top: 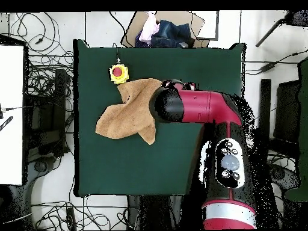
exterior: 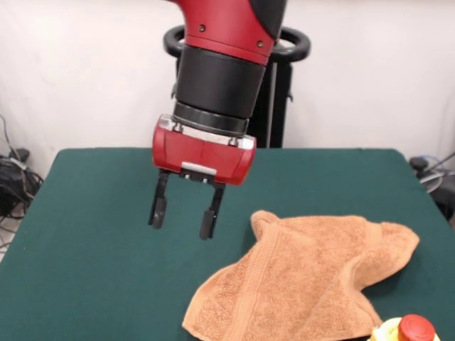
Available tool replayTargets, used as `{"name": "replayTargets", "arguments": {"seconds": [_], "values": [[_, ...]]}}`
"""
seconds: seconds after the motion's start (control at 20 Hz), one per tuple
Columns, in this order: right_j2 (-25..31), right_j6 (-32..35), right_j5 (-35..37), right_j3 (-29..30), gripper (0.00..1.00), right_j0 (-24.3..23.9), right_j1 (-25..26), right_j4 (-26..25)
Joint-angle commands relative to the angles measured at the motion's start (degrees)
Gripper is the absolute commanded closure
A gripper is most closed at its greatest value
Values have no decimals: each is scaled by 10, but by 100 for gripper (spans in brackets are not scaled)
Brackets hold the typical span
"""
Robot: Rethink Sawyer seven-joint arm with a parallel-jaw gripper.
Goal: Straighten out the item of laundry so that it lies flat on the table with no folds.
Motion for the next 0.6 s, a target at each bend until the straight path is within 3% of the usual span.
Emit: {"name": "replayTargets", "arguments": {"seconds": [0.05, 0.15, 0.35, 0.6], "values": [[41, 29, 50, 53, 0, 22, 19, 3], [29, 22, 92, 37, 0, 33, 26, 1], [-25, -23, 325, -41, 0, 81, 68, -28], [-39, -19, 406, -71, 0, 95, 84, -48]]}}
